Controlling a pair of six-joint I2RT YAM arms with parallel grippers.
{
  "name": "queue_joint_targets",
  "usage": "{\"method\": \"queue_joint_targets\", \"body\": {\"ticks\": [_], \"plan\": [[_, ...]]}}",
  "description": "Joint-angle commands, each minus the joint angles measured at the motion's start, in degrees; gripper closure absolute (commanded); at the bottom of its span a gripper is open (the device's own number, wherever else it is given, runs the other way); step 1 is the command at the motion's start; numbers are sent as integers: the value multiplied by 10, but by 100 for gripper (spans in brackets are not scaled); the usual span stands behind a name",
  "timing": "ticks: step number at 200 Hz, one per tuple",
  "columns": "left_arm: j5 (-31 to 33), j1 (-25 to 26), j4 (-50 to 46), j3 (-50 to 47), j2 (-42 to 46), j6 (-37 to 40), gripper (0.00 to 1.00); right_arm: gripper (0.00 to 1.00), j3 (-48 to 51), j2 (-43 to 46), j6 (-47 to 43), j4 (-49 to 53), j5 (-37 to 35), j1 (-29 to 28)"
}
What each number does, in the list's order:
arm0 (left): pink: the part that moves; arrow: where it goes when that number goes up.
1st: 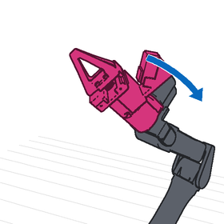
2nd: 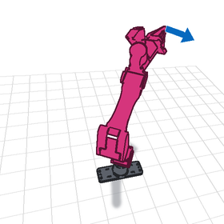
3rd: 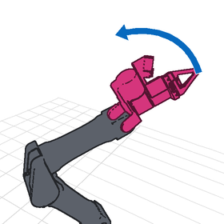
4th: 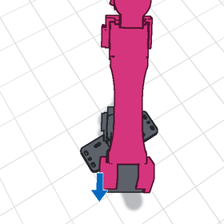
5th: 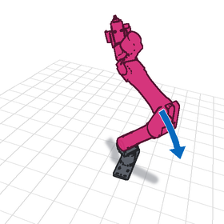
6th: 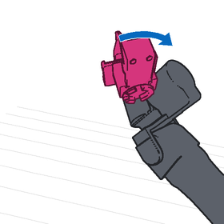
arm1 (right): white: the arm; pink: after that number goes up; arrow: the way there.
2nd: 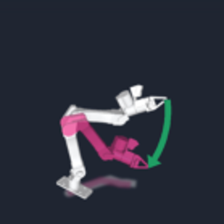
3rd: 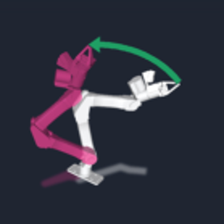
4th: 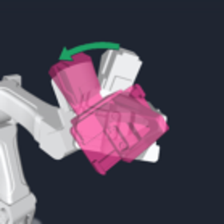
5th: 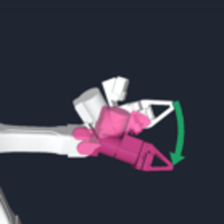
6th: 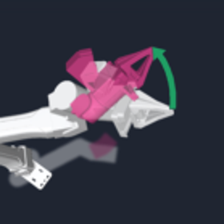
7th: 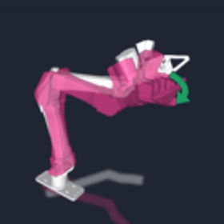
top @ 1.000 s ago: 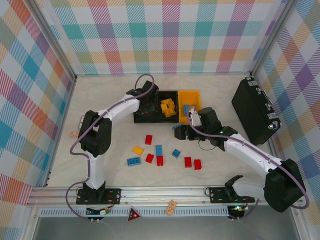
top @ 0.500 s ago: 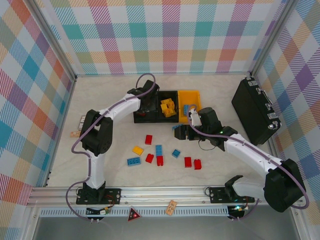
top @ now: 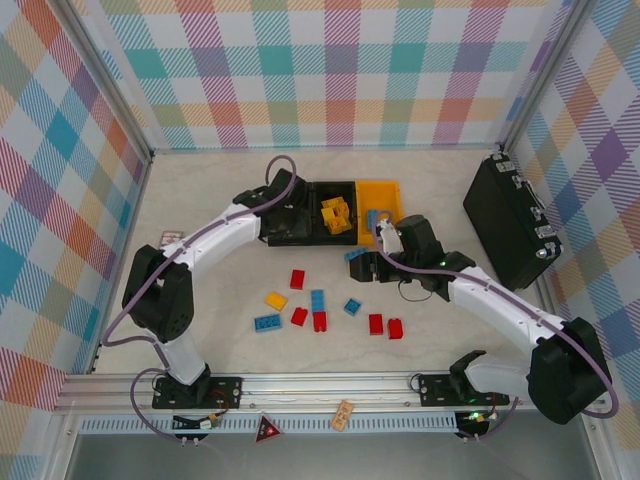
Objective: Sort the legos into containers by color
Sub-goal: Pick up the lego from the center of the table.
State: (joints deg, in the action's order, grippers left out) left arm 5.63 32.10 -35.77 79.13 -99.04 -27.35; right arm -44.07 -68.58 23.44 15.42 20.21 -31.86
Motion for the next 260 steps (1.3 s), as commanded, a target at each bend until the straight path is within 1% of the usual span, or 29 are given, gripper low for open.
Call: {"method": "queue_joint_targets", "body": {"ticks": [1, 42, 56, 74, 103, 134, 184, 204, 212, 235, 251, 260], "plan": [[-39, 8, 7, -29, 35, 13, 43, 33, -26, -2, -55, 33, 22, -2], [-52, 24, 2, -79, 56, 14, 42, 33, -39, -6, -102, 74, 59, -6], [-60, 31, 7, -101, 63, 11, 38, 33, -37, -6, -107, 79, 70, -10], [-71, 40, 3, -118, 60, 6, 37, 33, -32, -9, -103, 80, 69, -19], [-67, 56, -7, -138, 44, -5, 36, 33, -22, -15, -94, 67, 68, -28], [-48, 70, -13, -142, 13, -11, 34, 33, -17, -20, -87, 55, 68, -34], [-21, 81, -15, -141, -40, -20, 35, 33, -9, -18, -83, 48, 63, -40], [-15, 85, -11, -140, -49, -22, 39, 33, -2, -16, -80, 43, 63, -40], [-12, 86, -11, -138, -51, -22, 43, 33, 0, -17, -80, 39, 65, -40], [-6, 88, -13, -131, -58, -19, 58, 33, 4, -18, -77, 34, 66, -41], [-1, 88, -18, -127, -60, -16, 61, 33, 5, -16, -76, 34, 65, -41], [0, 88, -21, -125, -60, -11, 69, 33, 5, -16, -76, 32, 65, -41]]}}
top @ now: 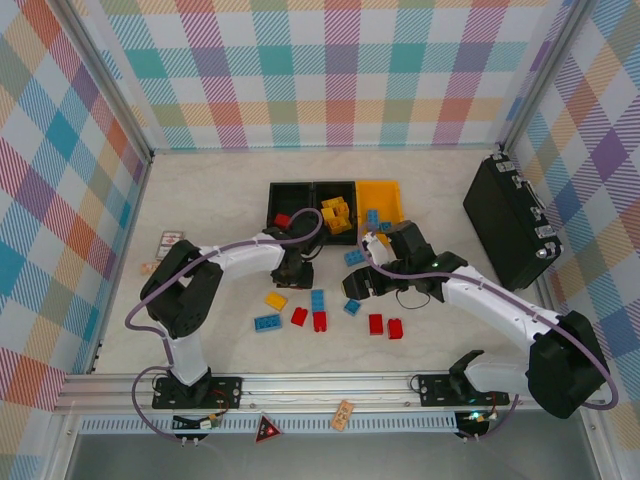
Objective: Sort the legos into containers by color
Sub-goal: Pick up the lego from the center of the table, then place the lego in the container.
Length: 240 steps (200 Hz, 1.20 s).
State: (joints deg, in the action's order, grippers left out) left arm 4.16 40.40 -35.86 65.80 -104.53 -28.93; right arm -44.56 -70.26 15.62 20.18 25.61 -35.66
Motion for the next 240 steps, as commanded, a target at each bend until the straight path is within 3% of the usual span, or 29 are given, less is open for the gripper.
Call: {"method": "queue_joint_targets", "body": {"ticks": [1, 31, 80, 117, 240], "plan": [[16, 5, -21, 9, -6, 4, 70, 33, 10, 1, 3, -15, 11, -3], [22, 5, -30, 14, 1, 8, 78, 33, 10, 1, 4, -17, 12, -3], [39, 0, -62, 62, 34, 31, 78, 33, 11, 8, 17, -30, 14, -3], [51, -17, -63, 121, 38, 40, 78, 33, -2, 2, 50, -35, -24, -3], [75, -92, -84, 304, -88, 63, 77, 33, 15, 6, 74, -59, -28, -3]]}}
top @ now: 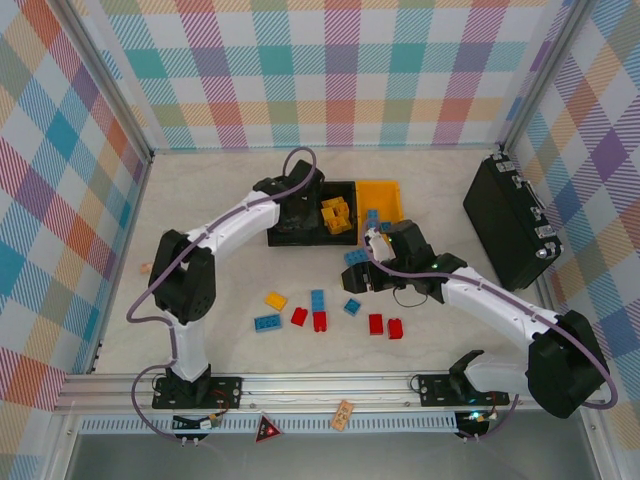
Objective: Sort the legos into containers by color
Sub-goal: Place the lego in the container.
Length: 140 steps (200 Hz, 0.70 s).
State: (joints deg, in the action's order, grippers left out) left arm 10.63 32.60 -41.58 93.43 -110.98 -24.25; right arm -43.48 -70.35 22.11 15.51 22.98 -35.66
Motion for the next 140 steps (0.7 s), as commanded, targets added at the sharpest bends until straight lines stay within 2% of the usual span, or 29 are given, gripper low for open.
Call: {"method": "queue_joint_targets", "body": {"ticks": [1, 86, 113, 132, 140], "plan": [[11, -15, -26, 28, -25, 17, 77, 33, 4, 6, 9, -12, -2, -3], [-6, -34, -18, 40, -76, 10, 74, 33, -7, -2, 3, -6, 0, -3], [-9, -35, -17, 42, -84, 6, 68, 33, -12, -4, 0, -3, 0, -3], [-8, -35, -18, 42, -81, 5, 57, 33, -14, -5, -1, 0, 0, -3], [-9, -35, -17, 40, -78, 5, 56, 33, -14, -5, 0, 1, 0, -3]]}}
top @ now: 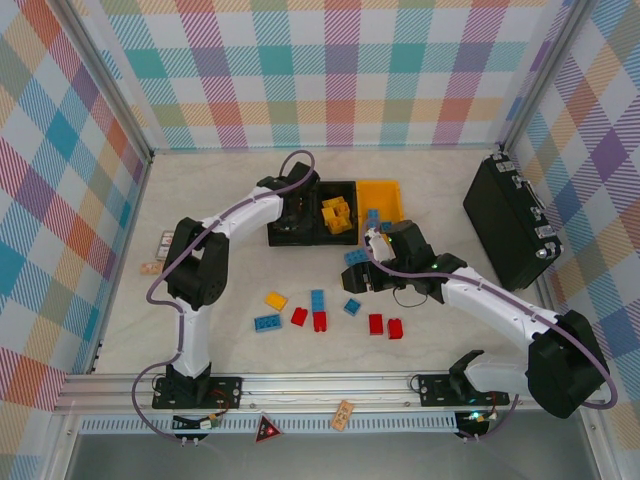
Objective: Sort the legos into containers by color
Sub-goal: Place the lego in the container, then pick up the lego from the bottom-center of the table.
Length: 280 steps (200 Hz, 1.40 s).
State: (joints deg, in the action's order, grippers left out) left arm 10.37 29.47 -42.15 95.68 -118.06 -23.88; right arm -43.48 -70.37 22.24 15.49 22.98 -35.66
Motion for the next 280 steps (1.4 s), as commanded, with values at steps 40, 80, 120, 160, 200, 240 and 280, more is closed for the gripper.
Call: {"method": "queue_joint_targets", "body": {"ticks": [40, 80, 120, 160, 200, 240, 280], "plan": [[-4, -4, -8, 10, 14, 4, 50, 33, -14, -7, 0, -3, -4, -3], [-10, -4, 3, -18, 57, 3, 50, 33, -12, -5, 3, 2, -15, -3], [-25, -2, 10, -58, 106, 8, 50, 33, -17, -3, -6, 24, -33, -3], [-57, -1, 43, -127, 171, 7, 49, 33, -32, -7, -31, 70, -70, -5], [-101, 1, 79, -203, 233, -1, 49, 33, -52, -18, -33, 94, -92, -5], [-141, 3, 108, -277, 284, -10, 48, 33, -57, -36, -46, 108, -107, -16], [-161, 5, 123, -346, 329, -26, 48, 33, -64, -82, -70, 133, -148, -58]]}}
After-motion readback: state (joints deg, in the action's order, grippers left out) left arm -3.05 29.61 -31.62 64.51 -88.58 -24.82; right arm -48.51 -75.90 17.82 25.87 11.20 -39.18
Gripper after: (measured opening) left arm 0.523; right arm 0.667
